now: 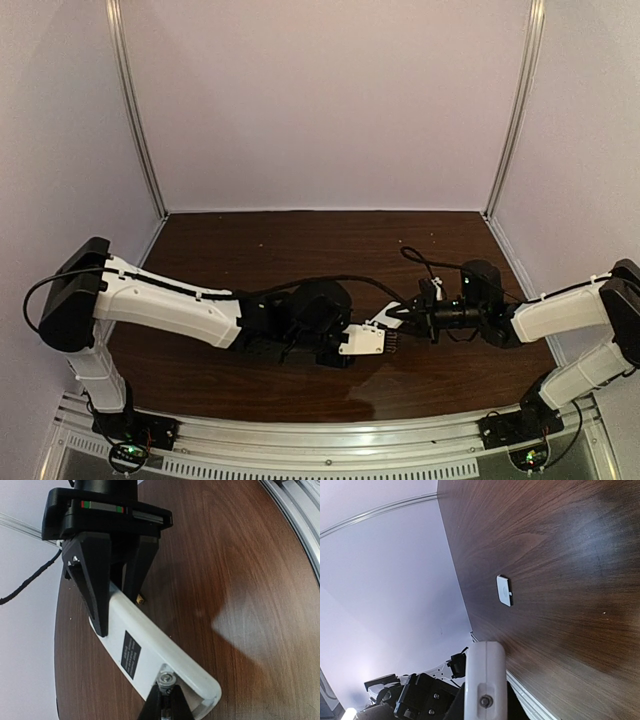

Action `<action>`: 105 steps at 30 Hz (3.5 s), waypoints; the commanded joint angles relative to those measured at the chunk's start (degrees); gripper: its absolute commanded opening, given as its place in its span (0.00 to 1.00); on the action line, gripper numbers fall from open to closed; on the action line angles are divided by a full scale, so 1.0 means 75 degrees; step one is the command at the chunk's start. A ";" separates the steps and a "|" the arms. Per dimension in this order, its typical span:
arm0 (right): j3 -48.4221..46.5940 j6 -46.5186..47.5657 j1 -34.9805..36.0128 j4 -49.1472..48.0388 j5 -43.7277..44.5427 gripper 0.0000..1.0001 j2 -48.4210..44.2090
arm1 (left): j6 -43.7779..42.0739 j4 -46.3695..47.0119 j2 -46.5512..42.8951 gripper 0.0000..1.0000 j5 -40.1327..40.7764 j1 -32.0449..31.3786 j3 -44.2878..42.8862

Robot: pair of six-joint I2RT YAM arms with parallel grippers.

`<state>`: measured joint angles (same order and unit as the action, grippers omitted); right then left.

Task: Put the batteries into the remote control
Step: Place the battery in the battery compartment.

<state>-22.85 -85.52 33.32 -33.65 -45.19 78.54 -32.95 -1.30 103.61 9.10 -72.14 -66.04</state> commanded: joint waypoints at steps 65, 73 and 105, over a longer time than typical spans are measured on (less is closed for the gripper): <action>-0.0460 -0.0341 0.0420 -0.2006 -0.2859 0.00 0.0084 | -0.0169 -0.0304 -0.0991 0.23 -0.0645 0.0014 0.0216; -0.0439 -0.0331 0.0420 -0.2017 -0.2872 0.00 0.0137 | -0.0214 -0.0331 -0.1136 0.19 -0.0539 -0.0066 0.0228; -0.0436 -0.0142 0.0400 -0.1795 -0.2875 0.00 0.0250 | -0.0306 -0.0489 -0.1396 0.23 -0.0427 -0.0281 0.0100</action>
<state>-24.18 -86.65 34.74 -43.53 -61.14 80.47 -34.63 -5.23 94.06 2.52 -74.76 -64.73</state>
